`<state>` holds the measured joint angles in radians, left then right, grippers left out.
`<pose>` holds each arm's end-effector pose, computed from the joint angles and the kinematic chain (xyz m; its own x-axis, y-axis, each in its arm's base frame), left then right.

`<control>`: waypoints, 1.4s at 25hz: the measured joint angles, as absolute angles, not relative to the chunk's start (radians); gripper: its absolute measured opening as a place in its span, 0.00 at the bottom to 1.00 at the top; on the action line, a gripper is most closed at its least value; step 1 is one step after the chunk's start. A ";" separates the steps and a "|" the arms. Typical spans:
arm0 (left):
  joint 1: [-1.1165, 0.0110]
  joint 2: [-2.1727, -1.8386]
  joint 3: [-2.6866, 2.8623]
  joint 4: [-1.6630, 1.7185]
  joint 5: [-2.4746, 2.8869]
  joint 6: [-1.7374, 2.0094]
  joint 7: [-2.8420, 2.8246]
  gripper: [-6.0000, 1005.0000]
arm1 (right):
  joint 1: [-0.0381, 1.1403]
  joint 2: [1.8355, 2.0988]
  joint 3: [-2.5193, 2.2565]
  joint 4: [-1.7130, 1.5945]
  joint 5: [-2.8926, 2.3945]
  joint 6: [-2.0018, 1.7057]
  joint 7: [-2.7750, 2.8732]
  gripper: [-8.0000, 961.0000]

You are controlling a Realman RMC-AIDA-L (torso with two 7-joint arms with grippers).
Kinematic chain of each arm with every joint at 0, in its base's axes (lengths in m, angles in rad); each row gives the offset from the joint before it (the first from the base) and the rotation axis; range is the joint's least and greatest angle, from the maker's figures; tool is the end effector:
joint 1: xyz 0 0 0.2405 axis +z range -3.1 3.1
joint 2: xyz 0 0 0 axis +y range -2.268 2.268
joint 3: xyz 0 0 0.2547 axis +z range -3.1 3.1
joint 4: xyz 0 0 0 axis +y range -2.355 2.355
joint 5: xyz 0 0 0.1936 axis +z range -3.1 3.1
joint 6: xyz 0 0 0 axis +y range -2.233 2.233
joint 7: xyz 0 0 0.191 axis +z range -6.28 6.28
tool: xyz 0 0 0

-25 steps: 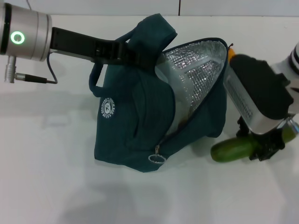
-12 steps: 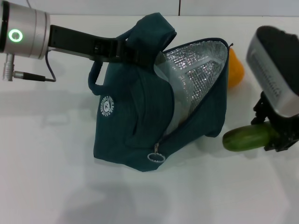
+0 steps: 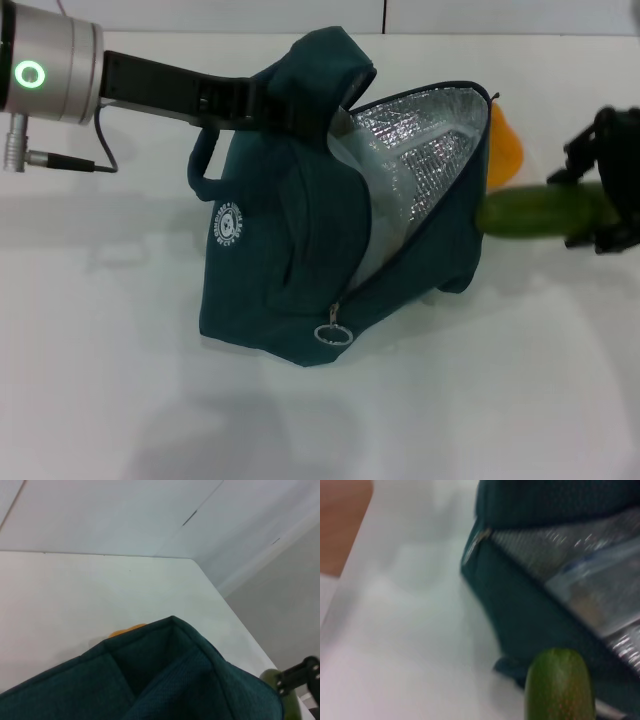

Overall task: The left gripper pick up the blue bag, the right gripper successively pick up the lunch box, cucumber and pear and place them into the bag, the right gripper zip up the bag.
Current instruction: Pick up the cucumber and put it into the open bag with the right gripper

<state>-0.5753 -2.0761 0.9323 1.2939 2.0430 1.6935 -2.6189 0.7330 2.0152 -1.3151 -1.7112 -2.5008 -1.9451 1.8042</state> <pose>-0.1449 0.3481 0.0090 0.4987 0.8004 0.3327 0.8347 -0.5469 0.0646 0.1224 0.3319 0.0175 0.8389 0.2887 0.4615 0.3583 -0.9311 -0.0687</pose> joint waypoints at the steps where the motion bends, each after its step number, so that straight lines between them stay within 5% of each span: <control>1: -0.575 -2.076 0.932 1.294 2.043 1.694 -2.618 0.06 | 0.728 2.015 -1.288 -1.733 -2.471 -1.944 1.803 0.57; 17: -0.577 -2.082 0.933 1.289 2.020 1.692 -2.612 0.06 | 0.509 2.019 -1.158 -1.629 -1.877 -1.423 1.748 0.58; 35: -0.574 -2.082 0.933 1.277 2.019 1.681 -2.598 0.06 | 0.452 2.014 -1.104 -1.038 -1.313 -1.581 1.445 0.59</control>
